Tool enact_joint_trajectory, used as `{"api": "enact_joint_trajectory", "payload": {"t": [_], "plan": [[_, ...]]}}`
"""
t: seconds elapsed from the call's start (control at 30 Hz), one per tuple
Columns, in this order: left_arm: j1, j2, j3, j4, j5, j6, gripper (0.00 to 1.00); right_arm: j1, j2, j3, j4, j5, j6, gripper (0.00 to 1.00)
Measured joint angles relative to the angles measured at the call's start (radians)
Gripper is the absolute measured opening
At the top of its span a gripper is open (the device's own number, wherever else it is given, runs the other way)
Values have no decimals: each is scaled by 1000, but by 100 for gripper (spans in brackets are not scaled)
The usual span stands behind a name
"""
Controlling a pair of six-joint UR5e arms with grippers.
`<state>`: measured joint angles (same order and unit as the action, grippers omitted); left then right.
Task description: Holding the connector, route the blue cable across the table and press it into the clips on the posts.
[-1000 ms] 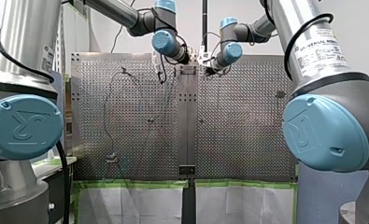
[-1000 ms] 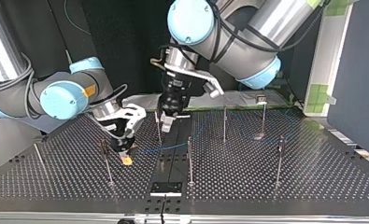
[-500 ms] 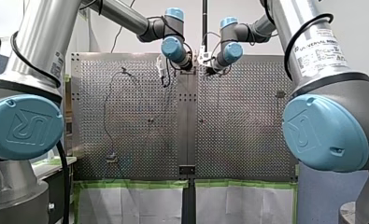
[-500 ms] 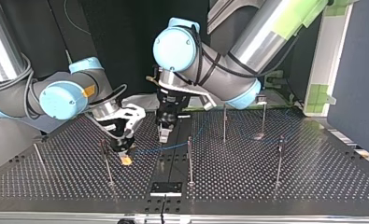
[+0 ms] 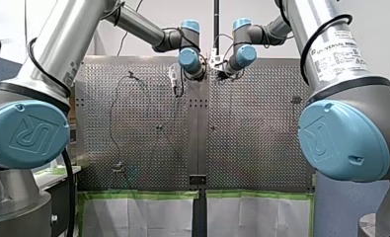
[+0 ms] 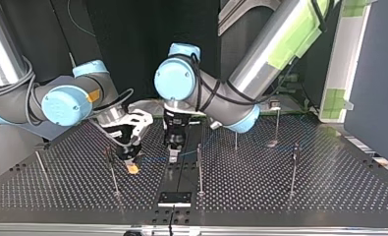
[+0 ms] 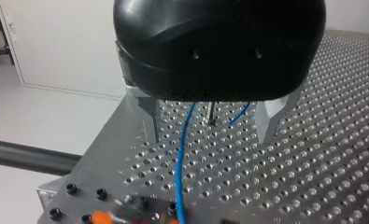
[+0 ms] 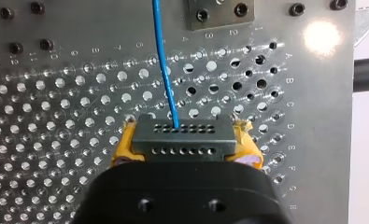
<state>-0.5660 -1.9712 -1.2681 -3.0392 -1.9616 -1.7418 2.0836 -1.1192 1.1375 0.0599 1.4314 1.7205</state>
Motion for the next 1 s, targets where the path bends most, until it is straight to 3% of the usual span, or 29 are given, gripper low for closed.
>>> {"api": "enact_joint_trajectory", "payload": {"t": [0.23,0.5,0.57,0.6,0.67,0.7,0.73,0.77,0.8,0.83,0.87,1.0], "plan": [[4,-26,53,11,1,2,100,0,0,-1,0,0,0,0],[9,-35,66,21,2,4,100,0,0,-1,0,-1,1,0],[11,-35,67,16,1,4,85,0,0,-1,0,-1,1,0],[12,-34,67,11,1,5,85,0,0,-1,0,-1,1,0],[13,-34,67,4,-3,7,57,0,0,-1,0,-1,1,0],[14,-35,67,0,-9,10,57,1,0,-1,0,-1,1,0],[14,-35,67,-3,-15,14,44,1,0,-1,0,-2,1,0],[14,-34,67,-5,-21,18,25,2,0,-1,0,-2,1,0],[14,-34,67,-7,-29,25,25,2,0,-1,0,-2,1,0],[13,-34,67,-9,-34,29,18,3,0,-1,1,-2,2,0],[14,-34,67,-10,-38,32,0,4,0,0,1,-2,2,0],[13,-34,66,-19,-42,35,0,7,0,0,1,-2,2,0]]}}
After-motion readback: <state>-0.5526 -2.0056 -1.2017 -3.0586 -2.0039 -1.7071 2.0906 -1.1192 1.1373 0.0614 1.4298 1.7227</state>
